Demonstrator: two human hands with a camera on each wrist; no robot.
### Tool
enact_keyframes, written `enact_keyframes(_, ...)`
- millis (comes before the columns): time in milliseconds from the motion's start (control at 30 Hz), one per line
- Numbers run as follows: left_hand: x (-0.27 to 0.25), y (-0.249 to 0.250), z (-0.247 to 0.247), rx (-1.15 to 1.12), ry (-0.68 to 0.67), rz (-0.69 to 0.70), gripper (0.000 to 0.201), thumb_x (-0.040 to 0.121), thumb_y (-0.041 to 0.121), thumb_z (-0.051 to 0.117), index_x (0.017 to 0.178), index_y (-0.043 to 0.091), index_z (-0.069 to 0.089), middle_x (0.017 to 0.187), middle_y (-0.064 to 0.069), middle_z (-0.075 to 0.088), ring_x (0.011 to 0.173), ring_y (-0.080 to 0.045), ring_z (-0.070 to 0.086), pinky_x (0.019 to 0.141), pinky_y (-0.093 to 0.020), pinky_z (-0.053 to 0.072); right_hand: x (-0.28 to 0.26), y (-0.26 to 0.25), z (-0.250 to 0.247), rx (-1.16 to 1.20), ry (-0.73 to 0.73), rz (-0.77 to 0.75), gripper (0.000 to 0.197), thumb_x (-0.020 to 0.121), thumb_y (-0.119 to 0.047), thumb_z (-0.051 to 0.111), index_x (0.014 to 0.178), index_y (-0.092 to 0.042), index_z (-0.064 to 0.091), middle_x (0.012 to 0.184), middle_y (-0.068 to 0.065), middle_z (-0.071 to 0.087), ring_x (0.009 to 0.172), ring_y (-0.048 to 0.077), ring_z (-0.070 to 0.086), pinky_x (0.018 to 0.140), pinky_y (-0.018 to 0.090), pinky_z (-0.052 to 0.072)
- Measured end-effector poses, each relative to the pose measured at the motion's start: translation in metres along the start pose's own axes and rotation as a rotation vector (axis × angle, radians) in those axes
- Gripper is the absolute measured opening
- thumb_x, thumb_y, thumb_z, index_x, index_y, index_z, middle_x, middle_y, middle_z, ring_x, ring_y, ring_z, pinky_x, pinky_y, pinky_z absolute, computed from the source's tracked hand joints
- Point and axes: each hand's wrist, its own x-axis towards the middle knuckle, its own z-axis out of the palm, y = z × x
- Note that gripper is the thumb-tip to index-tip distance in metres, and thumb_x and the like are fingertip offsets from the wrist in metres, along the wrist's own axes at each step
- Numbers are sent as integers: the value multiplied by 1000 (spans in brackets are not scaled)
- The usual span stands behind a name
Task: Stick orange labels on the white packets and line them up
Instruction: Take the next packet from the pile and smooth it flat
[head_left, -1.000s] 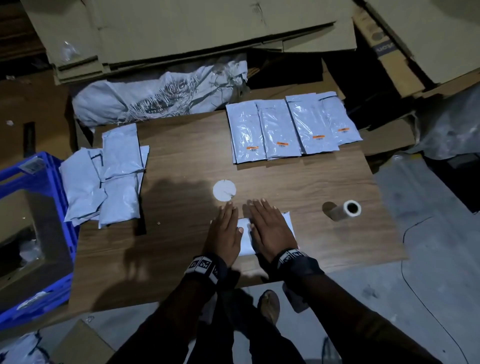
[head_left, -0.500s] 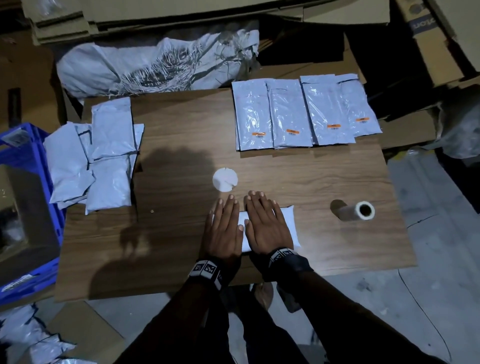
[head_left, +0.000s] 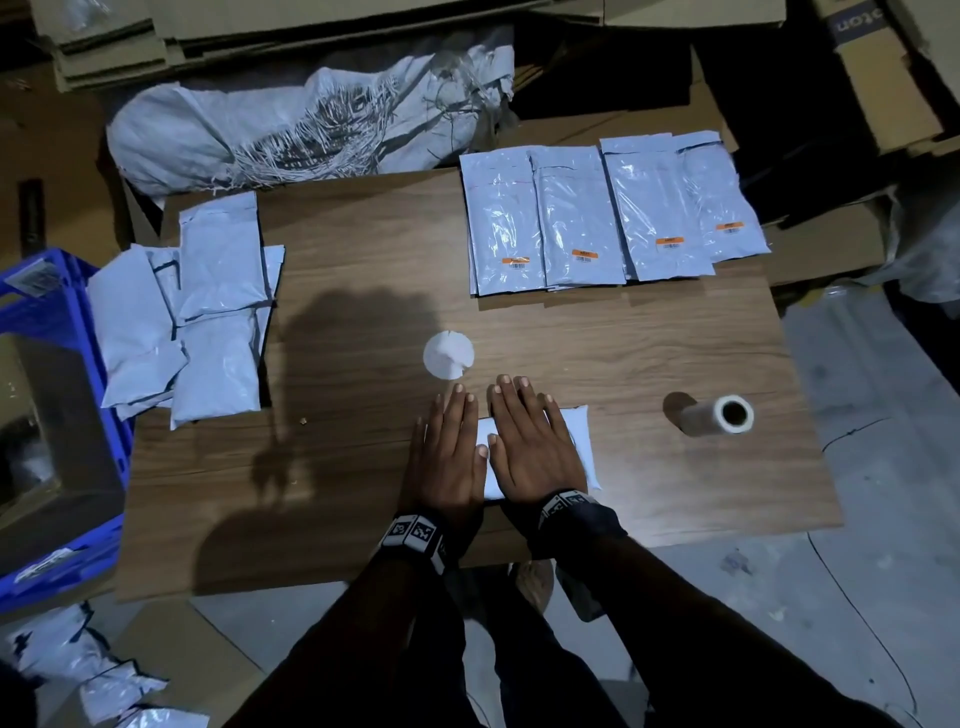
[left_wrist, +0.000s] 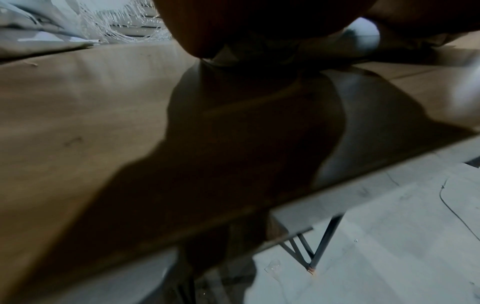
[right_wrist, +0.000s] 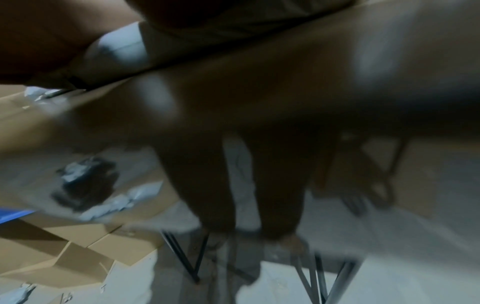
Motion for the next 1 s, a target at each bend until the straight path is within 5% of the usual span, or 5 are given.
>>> enact_keyframes(333,-3,-11,-5,55,-50,49,62,106,37,34,163,19,14,171,-5,3,157,-27,6,123,-55,12,-31,36,-22,98,-155,50,68,106,-52,19,165,-21,6,173,-4,6,159,13,-3,128,40,0)
enact_keyframes(500,-8,-10,-28,89,-12,118,64,95,39,61,151,15,41,139,-7,51,128,-30,50,110,-58,32,-44,34,-41,86,-91,28,75,95,-32,58,160,-19,25,156,4,40,147,26,33,122,47,24)
enact_keyframes(633,7,-2,-52,170,-81,91,72,79,54,72,141,25,49,121,-1,56,110,-29,57,95,-48,35,-28,32,-62,-31,-91,-31,78,68,-34,76,141,-21,50,128,5,55,125,32,49,113,53,26)
enact_keyframes(867,27,28,-96,256,196,197,52,59,20,76,110,25,65,100,-2,57,86,-32,58,76,-39,33,-9,31,-122,-82,185,-52,45,64,-28,65,108,-22,58,103,6,54,94,32,49,78,43,35)
enact_keyframes(1000,16,27,-77,227,34,181,52,71,25,69,122,30,59,113,-3,57,98,-32,60,79,-42,41,-23,34,-111,-76,50,-27,43,68,-36,64,109,-25,59,111,5,50,99,32,48,78,41,35)
